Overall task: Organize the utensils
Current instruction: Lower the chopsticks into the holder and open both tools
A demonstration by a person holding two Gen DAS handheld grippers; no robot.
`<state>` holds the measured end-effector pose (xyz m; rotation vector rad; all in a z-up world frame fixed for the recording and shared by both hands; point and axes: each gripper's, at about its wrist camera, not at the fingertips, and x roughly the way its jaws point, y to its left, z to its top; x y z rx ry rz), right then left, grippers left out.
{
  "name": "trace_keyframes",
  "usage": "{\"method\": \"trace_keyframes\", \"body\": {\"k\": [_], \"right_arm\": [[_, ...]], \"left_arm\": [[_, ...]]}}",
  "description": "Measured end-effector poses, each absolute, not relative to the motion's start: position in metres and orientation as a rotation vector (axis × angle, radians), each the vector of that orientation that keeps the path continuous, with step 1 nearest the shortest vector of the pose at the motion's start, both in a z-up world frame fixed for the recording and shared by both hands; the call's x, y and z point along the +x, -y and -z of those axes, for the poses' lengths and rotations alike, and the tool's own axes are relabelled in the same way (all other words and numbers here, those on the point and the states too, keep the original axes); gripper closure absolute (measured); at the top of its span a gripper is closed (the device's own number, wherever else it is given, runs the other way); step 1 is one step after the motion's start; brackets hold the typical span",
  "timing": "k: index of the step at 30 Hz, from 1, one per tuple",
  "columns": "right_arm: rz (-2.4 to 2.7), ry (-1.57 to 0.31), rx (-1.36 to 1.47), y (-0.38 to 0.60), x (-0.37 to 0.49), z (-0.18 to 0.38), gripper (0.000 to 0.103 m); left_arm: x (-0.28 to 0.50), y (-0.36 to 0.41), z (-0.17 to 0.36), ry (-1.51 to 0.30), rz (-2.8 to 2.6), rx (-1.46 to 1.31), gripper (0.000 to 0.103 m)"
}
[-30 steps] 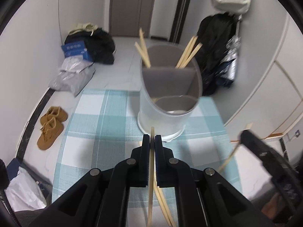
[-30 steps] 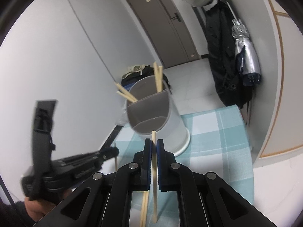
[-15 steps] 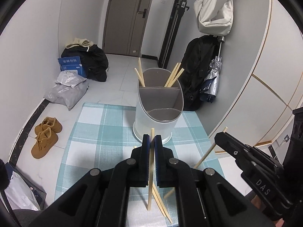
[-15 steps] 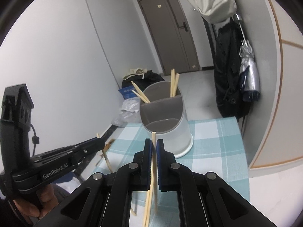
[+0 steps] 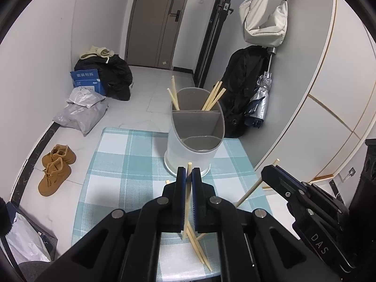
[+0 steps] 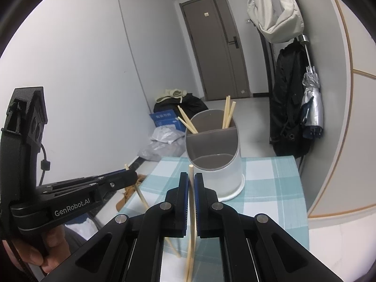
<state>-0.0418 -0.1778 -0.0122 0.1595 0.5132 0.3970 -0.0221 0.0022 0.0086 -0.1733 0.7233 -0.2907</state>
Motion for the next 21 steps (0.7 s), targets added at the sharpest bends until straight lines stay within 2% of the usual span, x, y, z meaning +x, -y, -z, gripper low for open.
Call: {"method": "trace_keyframes", "body": {"k": [11,21], "right_arm": [[-0.407,-0.48,0.165,0.182,-0.033,-0.01,0.099],[-0.41,-0.422,0.211,0.202,-0.007,-0.053,0.099]], "left_arm": [[-0.016,0.01,-0.039,-0.676,0.338,-0.174,0.102],[0.009,0.022,-0.079,-0.665,0.355,-0.176,0.102]]}}
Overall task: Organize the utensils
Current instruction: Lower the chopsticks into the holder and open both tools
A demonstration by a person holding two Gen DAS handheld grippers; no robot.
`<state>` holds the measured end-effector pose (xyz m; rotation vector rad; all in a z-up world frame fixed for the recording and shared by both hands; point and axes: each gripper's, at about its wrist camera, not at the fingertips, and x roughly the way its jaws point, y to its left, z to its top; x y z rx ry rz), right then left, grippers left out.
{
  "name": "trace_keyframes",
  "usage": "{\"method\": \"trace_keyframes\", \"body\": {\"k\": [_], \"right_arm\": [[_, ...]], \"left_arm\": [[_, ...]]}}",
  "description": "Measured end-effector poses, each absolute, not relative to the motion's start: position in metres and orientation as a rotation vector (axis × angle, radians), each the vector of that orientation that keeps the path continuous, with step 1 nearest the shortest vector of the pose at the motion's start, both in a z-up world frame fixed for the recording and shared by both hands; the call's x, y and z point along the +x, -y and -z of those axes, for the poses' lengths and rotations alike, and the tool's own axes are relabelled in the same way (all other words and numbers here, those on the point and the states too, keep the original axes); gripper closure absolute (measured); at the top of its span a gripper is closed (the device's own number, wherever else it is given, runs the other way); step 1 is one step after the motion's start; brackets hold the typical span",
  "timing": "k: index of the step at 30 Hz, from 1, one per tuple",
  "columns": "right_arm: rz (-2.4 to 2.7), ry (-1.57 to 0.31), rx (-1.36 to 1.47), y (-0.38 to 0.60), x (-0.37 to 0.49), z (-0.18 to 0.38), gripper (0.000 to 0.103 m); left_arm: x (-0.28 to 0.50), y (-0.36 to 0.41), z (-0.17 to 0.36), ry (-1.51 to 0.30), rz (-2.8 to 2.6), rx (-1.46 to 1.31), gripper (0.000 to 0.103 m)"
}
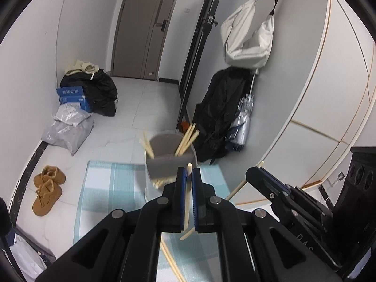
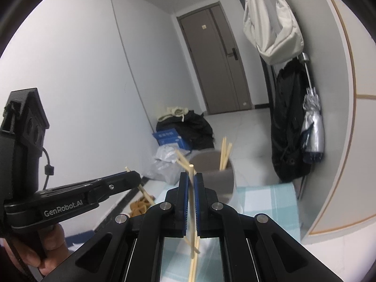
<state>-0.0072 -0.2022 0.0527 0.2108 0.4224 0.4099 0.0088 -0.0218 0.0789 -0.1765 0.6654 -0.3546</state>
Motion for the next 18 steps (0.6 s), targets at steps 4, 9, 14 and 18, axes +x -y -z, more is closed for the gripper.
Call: {"method": "trace_keyframes", "body": {"k": [4,9,14,18], "right_arm": [[-0.418,-0.385,0.2,0.204,0.006,-0.076,0.099],[-0.431,-0.352,0.179,0.204,0.028,-0.104,0.099],[-0.447,-0.331,0.162,0.204,0.053,-0.128,0.099],[-0.454,-0.307,0.15,0.201,0.077,-0.141,0.099]], "left_arm": [[0.022,0.024,-0.1,-0.65,0.362,-0.189,0.102],[0.037,0.029,-0.12,-0.617,0.36,-0.167,0.102],[0.06,0.027,-0.133,-0.607,0.348,-0.175,0.102],[0.081,0.024,-0.136,-0.607,0.323,-0.178,0.102]]}}
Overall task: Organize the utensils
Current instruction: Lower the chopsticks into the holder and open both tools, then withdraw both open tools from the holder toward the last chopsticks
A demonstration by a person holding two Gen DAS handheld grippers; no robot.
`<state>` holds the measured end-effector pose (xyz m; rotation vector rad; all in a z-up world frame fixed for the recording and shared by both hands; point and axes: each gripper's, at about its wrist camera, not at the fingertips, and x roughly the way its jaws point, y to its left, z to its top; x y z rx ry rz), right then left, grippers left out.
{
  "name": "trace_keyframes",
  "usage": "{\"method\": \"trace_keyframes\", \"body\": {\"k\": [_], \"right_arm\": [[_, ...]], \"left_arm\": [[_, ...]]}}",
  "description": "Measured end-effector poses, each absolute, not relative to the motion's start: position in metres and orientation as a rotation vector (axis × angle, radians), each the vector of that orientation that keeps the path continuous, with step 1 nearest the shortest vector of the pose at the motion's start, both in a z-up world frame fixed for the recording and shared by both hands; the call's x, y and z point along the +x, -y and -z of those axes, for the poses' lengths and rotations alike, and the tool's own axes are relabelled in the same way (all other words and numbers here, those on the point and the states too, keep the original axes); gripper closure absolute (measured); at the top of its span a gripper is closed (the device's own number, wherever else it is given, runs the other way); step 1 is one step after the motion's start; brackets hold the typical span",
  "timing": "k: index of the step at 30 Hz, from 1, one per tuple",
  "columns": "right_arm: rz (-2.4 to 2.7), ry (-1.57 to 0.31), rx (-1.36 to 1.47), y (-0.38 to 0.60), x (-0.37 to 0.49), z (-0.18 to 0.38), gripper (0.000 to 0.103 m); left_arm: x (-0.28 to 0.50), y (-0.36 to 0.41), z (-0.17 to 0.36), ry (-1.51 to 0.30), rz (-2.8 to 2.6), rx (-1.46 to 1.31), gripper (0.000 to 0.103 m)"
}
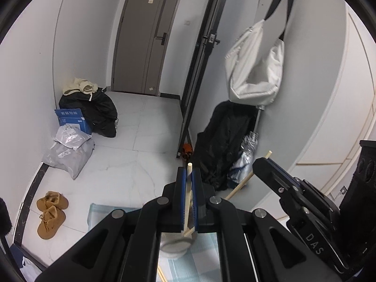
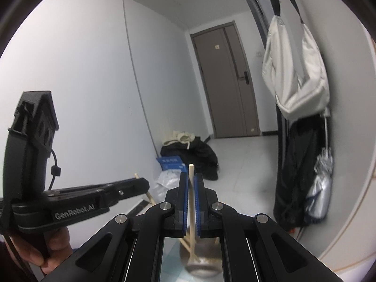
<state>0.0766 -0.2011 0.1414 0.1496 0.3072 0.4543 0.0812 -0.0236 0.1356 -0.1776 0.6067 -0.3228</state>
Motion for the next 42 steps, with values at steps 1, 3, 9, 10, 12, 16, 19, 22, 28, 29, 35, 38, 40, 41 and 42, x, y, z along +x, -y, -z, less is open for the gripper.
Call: {"method": "trace_keyframes", "body": {"k": [1,3,9,10,12,16,19,22,28,29,35,38,40,41,42], "right_arm": [[-0.454,-0.303,0.147,0.2,0.084,-0.143,0.099],[-0.459,-0.305,0.147,0.198,0.097,-0.142,0.099],[-0.445,-0.336,0.151,0.195,0.137,-0.126,0.099],[-0.441,-0.344,0.154,0.195,0.143,-0.122,0.099],[-0.435,-0.355,0.156,0.196,0.152,-0.114,0.099],[-0.421,-0.394,0.158,0.197,0.169,-0.093,0.099],[-0.421,-0.417,0.157,0.197,0.174,-0.08,0.099],[-0.421,-0.436,0.155,0.197,0.177,-0.067,0.099],[-0.444,-0.467,0.161,0.194,0.178,-0.05,0.099],[-0.446,-0.468,0.157,0.193,0.177,-0.048,0.099],[-0.49,-0.501,0.124,0.183,0.173,-0.034,0.098],[-0.505,-0.545,0.13,0.18,0.175,-0.02,0.098],[-0.506,-0.569,0.131,0.178,0.173,-0.01,0.099],[-0.509,-0.579,0.135,0.178,0.172,-0.006,0.099],[-0.51,-0.586,0.14,0.179,0.172,-0.004,0.099]], "left_arm": [[0.086,0.023,-0.135,-0.607,0.317,-0.176,0.102],[0.095,0.021,-0.134,-0.608,0.302,-0.17,0.102],[0.124,0.012,-0.114,-0.645,0.249,-0.17,0.102],[0.128,0.008,-0.107,-0.655,0.241,-0.181,0.102],[0.135,0.003,-0.097,-0.665,0.243,-0.206,0.102],[0.144,-0.003,-0.08,-0.692,0.245,-0.244,0.102],[0.146,-0.001,-0.076,-0.695,0.279,-0.258,0.102],[0.146,0.001,-0.07,-0.695,0.294,-0.259,0.102],[0.147,0.009,-0.064,-0.706,0.317,-0.239,0.102],[0.147,0.009,-0.063,-0.707,0.321,-0.235,0.102],[0.142,0.014,-0.054,-0.694,0.292,-0.159,0.102],[0.14,0.017,-0.044,-0.716,0.305,-0.152,0.102],[0.14,0.018,-0.039,-0.733,0.312,-0.152,0.102],[0.14,0.017,-0.037,-0.743,0.317,-0.157,0.102],[0.141,0.017,-0.035,-0.76,0.32,-0.157,0.102]]}}
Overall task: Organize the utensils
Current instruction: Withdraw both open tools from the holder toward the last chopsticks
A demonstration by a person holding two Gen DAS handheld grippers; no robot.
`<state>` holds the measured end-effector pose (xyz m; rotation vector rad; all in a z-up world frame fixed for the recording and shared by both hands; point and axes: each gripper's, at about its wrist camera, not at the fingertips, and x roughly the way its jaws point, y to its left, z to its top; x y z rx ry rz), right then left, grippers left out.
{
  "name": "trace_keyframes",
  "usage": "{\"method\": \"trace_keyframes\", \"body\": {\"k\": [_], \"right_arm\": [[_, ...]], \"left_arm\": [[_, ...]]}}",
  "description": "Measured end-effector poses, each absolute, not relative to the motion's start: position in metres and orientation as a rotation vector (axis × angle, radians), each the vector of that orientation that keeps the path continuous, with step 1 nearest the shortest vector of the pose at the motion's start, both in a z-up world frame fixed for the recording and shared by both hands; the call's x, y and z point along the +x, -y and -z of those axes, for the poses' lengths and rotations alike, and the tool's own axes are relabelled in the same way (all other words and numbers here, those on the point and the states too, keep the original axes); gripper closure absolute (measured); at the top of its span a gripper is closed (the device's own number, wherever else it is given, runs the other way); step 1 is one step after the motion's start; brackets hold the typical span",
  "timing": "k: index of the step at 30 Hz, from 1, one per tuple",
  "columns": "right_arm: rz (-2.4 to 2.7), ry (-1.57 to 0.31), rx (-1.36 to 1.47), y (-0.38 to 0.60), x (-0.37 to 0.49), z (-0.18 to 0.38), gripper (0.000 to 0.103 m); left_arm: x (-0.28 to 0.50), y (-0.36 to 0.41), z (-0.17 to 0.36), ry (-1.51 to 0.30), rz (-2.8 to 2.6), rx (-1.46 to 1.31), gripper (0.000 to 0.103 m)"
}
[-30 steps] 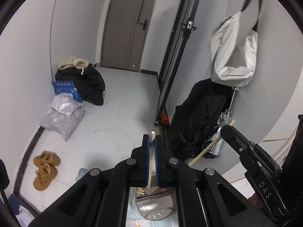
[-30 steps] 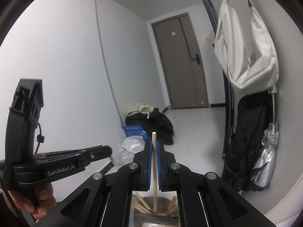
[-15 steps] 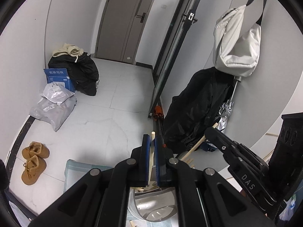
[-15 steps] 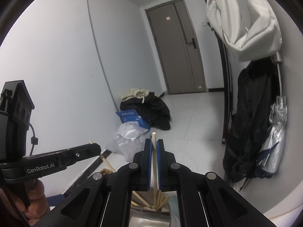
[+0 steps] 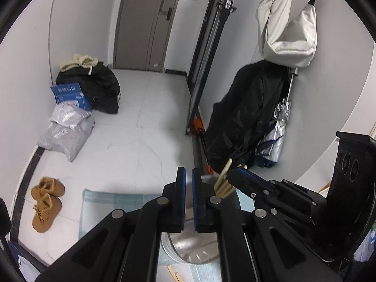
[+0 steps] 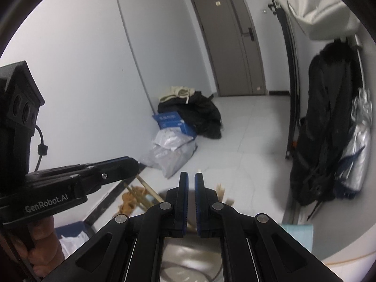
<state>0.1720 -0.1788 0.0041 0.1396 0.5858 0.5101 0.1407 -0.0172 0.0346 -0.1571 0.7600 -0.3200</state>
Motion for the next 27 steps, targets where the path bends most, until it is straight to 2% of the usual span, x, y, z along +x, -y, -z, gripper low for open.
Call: {"method": "trace_keyframes", "body": {"k": [3,9,11,14,16,18,20,22,25,27], "right_arm": [[-0.499,-0.6,0.163,0.183,0.168,-0.002,0.096],[-0.468,-0.567,0.213,0.2,0.145,-0.014,0.094],[-0.456,-0.563,0.221,0.204,0.137,-0.017,0.089],[-0.434,-0.553,0.226,0.21,0.119,-0.019,0.08],[-0.419,-0.548,0.221,0.211,0.108,-0.02,0.069],[-0.409,-0.539,0.223,0.212,0.096,-0.022,0.065],[-0.4,-0.529,0.222,0.213,0.084,-0.026,0.062],[-0.384,-0.509,0.217,0.214,0.069,-0.03,0.05],[-0.344,-0.476,0.192,0.214,0.049,-0.035,0.038],[-0.339,-0.462,0.184,0.213,0.037,-0.037,0.035]], "left_arm": [[0.138,0.015,-0.029,-0.787,0.319,-0.161,0.101],[0.123,0.011,-0.026,-0.809,0.28,-0.161,0.085],[0.115,0.01,-0.03,-0.797,0.256,-0.162,0.071],[0.101,0.007,-0.037,-0.762,0.246,-0.173,0.056],[0.09,0.008,-0.044,-0.734,0.229,-0.158,0.052],[0.08,0.008,-0.05,-0.71,0.226,-0.151,0.051],[0.072,0.009,-0.054,-0.695,0.216,-0.142,0.044],[0.061,0.008,-0.058,-0.67,0.207,-0.143,0.04],[0.047,0.005,-0.061,-0.629,0.188,-0.15,0.031],[0.038,0.005,-0.061,-0.609,0.174,-0.146,0.026]]}}
